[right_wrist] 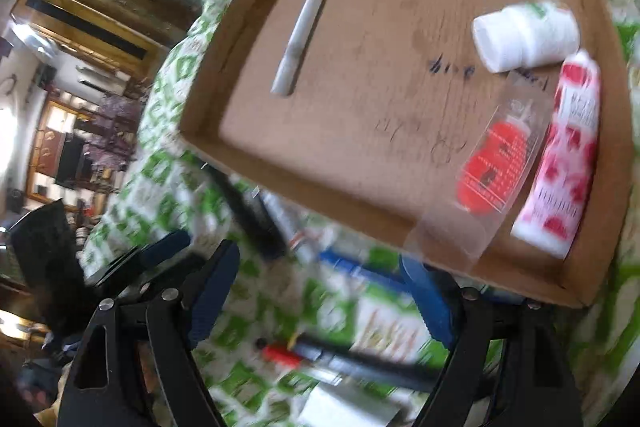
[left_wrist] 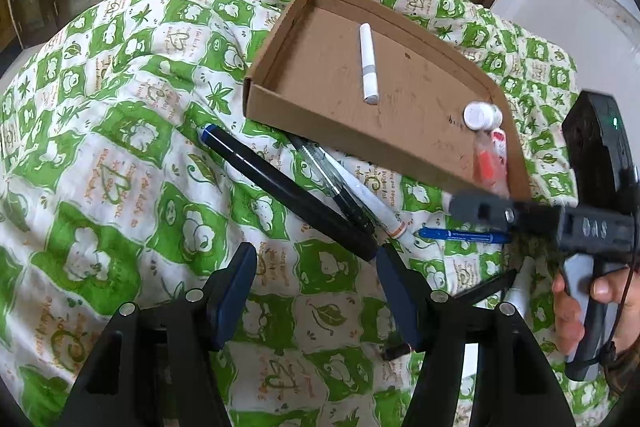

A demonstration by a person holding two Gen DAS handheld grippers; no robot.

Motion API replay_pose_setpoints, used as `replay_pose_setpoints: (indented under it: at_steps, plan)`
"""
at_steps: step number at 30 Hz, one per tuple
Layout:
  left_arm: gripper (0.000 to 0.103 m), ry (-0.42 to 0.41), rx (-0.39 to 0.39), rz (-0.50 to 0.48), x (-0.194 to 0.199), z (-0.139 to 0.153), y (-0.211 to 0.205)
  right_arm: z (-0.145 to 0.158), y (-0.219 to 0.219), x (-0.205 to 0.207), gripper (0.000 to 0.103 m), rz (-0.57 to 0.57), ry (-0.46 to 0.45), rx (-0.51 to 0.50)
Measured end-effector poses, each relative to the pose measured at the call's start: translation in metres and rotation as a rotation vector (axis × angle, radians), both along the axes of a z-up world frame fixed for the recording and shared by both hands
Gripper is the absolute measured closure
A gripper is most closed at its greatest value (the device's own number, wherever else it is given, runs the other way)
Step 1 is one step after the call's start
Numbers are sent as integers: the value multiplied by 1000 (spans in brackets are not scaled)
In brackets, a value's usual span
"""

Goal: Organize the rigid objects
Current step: 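Reach the right tool to the white ointment tube and close on it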

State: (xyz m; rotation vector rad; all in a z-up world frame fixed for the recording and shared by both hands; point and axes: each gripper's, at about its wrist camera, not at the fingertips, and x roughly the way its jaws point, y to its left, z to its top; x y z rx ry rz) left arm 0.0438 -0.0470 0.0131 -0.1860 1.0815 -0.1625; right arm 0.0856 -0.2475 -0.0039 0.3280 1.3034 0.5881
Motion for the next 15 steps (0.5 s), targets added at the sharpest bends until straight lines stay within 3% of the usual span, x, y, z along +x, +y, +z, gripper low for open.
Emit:
replay_pose_setpoints:
  at_steps: [1, 3, 6, 9, 11, 15]
  plan:
    - [37, 2, 7, 3, 1, -1, -1, -2, 0, 4, 28, -9, 5, -8]
    - [37, 4, 31, 13, 3, -5, -2, -8, 3, 13, 50, -22, 9, -45]
    - [37, -24, 34, 42, 0, 0, 3, -10, 23, 10, 62, 76, -33, -93]
    - [37, -44, 7, 76, -1, 10, 13, 0, 56, -10, 65, 245, -148, -136]
    - [37, -49, -5, 94, 0, 12, 18, 3, 71, -17, 65, 300, -191, -168]
    - [37, -32, 17, 104, 2, 7, 19, -13, 86, -12, 72, 292, -199, -303]
